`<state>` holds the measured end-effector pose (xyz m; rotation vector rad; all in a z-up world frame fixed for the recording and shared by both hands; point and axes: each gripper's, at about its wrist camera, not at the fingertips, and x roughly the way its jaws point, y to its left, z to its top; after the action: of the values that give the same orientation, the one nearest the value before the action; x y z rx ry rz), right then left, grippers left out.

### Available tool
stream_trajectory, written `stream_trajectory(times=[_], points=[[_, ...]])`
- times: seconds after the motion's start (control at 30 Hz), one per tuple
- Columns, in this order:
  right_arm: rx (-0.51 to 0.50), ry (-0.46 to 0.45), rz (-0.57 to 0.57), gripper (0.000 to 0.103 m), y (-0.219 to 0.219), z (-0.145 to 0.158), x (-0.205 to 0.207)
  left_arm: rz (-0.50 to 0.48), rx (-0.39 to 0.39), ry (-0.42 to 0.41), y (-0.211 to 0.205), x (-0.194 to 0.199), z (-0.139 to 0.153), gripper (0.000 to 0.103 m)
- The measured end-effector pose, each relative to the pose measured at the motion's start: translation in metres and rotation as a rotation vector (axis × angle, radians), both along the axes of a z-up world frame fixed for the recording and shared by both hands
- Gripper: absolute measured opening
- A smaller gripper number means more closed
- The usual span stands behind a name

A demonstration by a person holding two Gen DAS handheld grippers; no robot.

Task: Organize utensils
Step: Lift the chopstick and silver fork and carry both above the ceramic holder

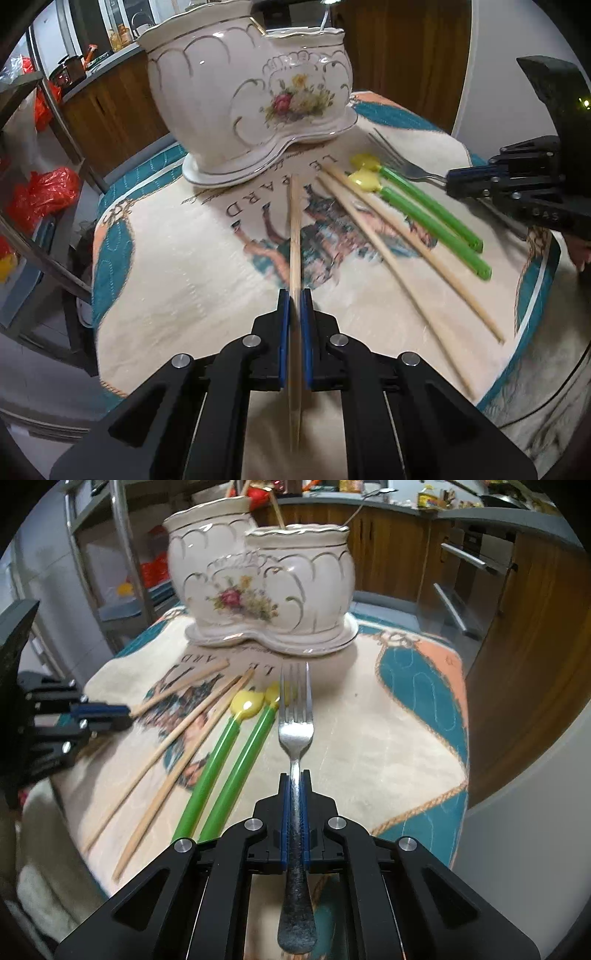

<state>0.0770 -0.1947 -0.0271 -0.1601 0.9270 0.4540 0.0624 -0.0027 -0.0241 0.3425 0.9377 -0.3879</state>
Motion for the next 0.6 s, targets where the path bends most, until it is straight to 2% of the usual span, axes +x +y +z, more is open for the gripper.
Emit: stream_trajectory(times=[0.13,0.27,0.37,0.47,0.53,0.6], points=[[-0.021,0.017,0.010,0.009,0.002,0.000,-0.001,0.012,-0.012,0.012,0.001,0.003,0.000,0.007],[-0.040,0.023,0.008,0.017,0.004,-0.001,0.004,0.045,-0.039,0.014,-0.004,0.011,-0.001,0.011],[-0.027,0.039,0.013,0.017,0.004,-0.002,0.007,0.072,-0.055,0.013,-0.006,0.020,-0.001,0.015],[-0.004,0.048,0.015,0.016,0.003,-0.002,0.012,0.086,-0.083,0.018,-0.004,0.025,-0.003,0.015],[-0.004,0.047,0.020,0.010,0.003,-0.002,0.013,0.083,-0.088,0.018,-0.003,0.027,-0.004,0.014],[0.007,0.044,0.024,0.006,0.003,-0.002,0.013,0.072,-0.082,0.009,-0.003,0.028,-0.005,0.007]])
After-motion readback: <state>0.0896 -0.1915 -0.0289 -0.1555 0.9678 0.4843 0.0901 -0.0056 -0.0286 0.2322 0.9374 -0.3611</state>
